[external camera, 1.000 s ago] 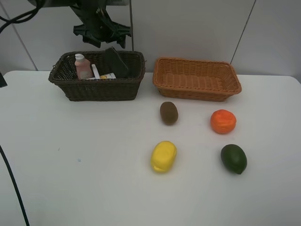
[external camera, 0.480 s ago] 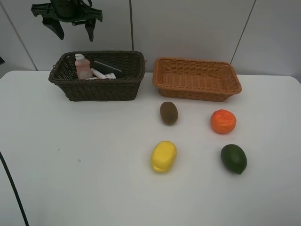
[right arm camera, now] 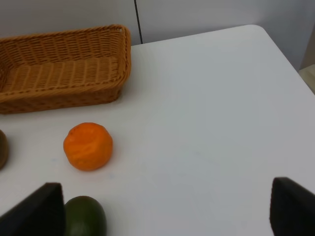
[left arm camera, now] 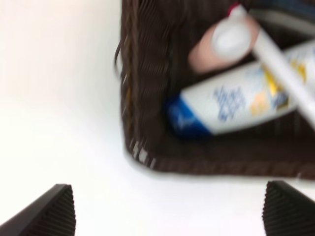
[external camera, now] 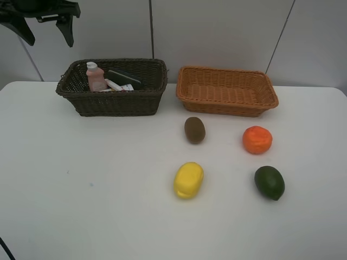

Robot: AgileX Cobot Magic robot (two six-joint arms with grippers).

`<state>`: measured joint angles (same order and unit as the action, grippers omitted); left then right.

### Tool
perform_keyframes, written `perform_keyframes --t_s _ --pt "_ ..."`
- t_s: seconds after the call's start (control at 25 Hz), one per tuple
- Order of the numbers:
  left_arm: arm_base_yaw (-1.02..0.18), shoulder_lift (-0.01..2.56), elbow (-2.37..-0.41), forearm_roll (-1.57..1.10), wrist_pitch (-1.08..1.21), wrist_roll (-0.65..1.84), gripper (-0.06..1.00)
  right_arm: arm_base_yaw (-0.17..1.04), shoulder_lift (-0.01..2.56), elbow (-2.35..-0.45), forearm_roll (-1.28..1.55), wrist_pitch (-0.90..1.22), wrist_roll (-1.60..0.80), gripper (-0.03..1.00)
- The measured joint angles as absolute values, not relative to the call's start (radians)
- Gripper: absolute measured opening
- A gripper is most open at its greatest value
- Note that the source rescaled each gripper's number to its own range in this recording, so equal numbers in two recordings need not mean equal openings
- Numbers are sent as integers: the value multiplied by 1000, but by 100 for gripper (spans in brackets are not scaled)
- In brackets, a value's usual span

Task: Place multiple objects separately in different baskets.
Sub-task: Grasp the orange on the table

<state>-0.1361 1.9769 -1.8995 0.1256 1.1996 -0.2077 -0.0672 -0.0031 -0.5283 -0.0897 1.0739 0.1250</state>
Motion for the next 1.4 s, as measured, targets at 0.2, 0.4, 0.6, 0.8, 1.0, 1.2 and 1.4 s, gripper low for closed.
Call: perform_keyframes --t_s 0.2,0.4,0.6,0.8,1.0,1.2,1.4 --pt "-127 1763 -1645 125 1199 -193 100 -67 -3 -528 -90 1074 125 96" --pt "-127 1493 -1370 103 1149 -191 100 -67 -3 -528 -90 1074 125 96" --pt "-127 1185 -1088 85 1095 -186 100 -67 -3 -528 -90 1074 125 96" --pt "-127 878 -857 84 1089 -174 100 -67 -3 -528 -90 1074 125 96" --pt "-127 570 -698 76 1108 -142 100 -67 -3 -528 -90 1074 125 96" --pt "-127 266 -606 25 1120 -97 100 -67 -3 -528 -90 1074 125 96" --pt "-127 47 -551 -18 1149 -64 100 -67 -3 -528 -90 1074 125 96"
